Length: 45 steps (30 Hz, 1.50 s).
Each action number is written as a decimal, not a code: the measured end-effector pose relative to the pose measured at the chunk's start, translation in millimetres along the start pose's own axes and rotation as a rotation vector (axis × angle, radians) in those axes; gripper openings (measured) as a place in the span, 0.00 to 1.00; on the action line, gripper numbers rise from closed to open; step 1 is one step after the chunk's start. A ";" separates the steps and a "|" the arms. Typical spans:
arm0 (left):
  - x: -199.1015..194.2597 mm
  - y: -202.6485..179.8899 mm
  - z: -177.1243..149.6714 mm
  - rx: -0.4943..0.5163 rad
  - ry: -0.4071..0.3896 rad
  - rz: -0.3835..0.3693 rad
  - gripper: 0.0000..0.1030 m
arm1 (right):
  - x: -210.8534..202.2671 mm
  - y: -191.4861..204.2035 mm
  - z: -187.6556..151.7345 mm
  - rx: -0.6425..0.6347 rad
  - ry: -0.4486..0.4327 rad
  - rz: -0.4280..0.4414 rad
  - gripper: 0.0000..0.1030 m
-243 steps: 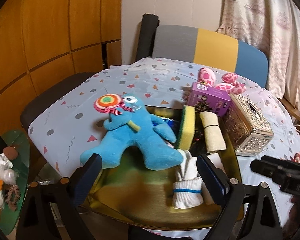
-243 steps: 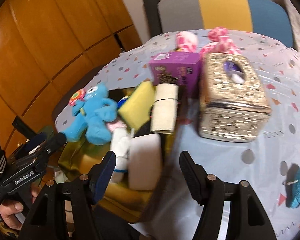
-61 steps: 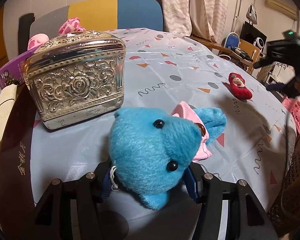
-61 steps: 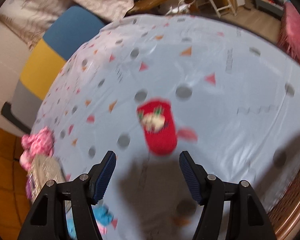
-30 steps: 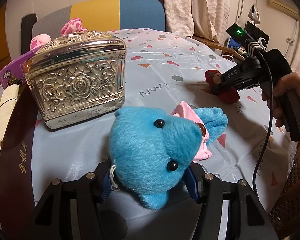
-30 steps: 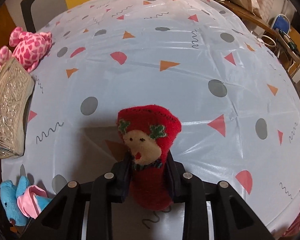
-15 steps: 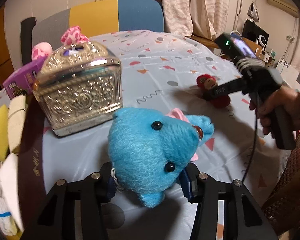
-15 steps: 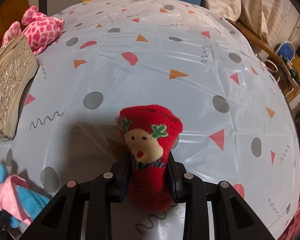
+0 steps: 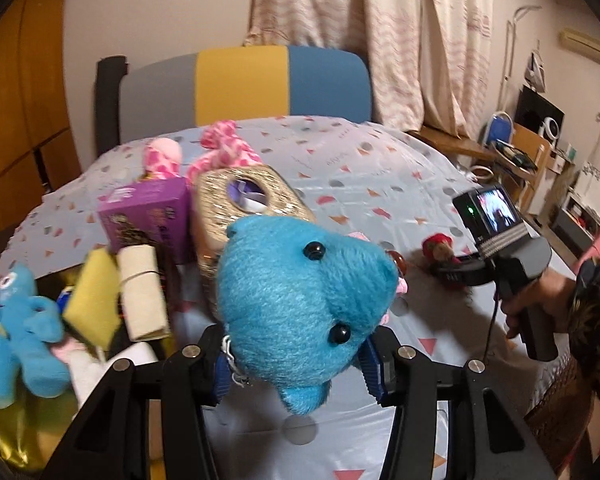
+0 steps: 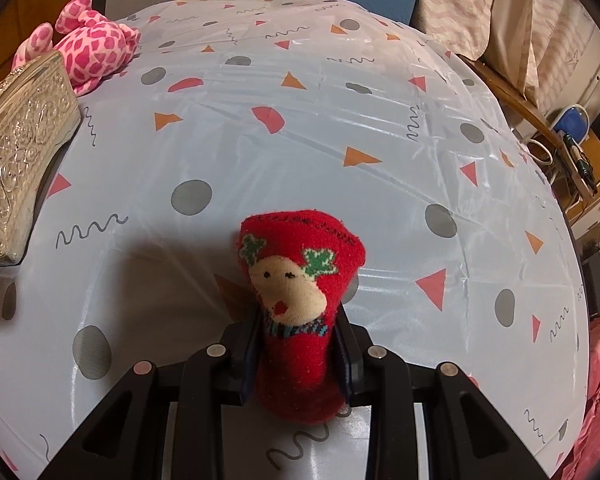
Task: Organize soft objects
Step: 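Lower the blue plush into the gold tray and open the left tool while the right holds the sock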
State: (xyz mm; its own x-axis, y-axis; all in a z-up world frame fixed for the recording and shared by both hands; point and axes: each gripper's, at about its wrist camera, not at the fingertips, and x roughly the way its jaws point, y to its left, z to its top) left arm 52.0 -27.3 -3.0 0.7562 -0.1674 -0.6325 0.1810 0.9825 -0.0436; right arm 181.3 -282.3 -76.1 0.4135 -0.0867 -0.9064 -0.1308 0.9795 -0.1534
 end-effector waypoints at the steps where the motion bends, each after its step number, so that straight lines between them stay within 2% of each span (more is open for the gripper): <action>1: -3.4 3.7 0.3 -0.006 -0.005 0.007 0.51 | -0.2 0.4 0.1 -0.002 0.000 -0.002 0.30; 18: -28.1 60.1 -12.0 -0.118 0.008 0.076 0.51 | -3.0 3.0 -1.6 -0.011 -0.004 -0.012 0.30; 25: -50.2 102.6 -22.6 -0.192 -0.002 0.110 0.51 | -3.7 4.2 -2.1 -0.020 -0.006 -0.019 0.30; 31: -96.2 174.6 -40.8 -0.323 -0.037 0.230 0.51 | -4.2 5.1 -2.3 -0.032 -0.006 -0.026 0.30; 35: -117.7 216.0 -66.6 -0.398 -0.019 0.335 0.51 | -5.0 5.0 -2.3 -0.037 -0.004 -0.028 0.30; 37: -122.0 229.3 -79.7 -0.443 -0.001 0.352 0.51 | -5.3 5.4 -2.5 -0.042 -0.004 -0.032 0.30; 39: -124.4 238.3 -91.0 -0.480 0.008 0.355 0.51 | -5.4 6.0 -2.4 -0.045 -0.005 -0.034 0.30; 41: -122.3 239.4 -95.4 -0.498 -0.001 0.298 0.51 | -5.7 6.4 -2.5 -0.048 -0.005 -0.037 0.30; 43: -113.3 230.1 -92.2 -0.453 -0.001 0.247 0.52 | -6.2 6.9 -2.8 -0.050 -0.004 -0.040 0.30; 45: -98.4 219.4 -88.3 -0.392 0.037 0.205 0.52 | -6.6 7.6 -3.1 -0.051 -0.004 -0.042 0.30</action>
State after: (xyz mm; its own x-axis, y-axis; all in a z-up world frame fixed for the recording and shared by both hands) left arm -38.2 211.9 -18.6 0.7275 0.0300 -0.6855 -0.2279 0.9529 -0.2002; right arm 174.9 -274.8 -72.5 0.4228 -0.1269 -0.8973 -0.1594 0.9643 -0.2115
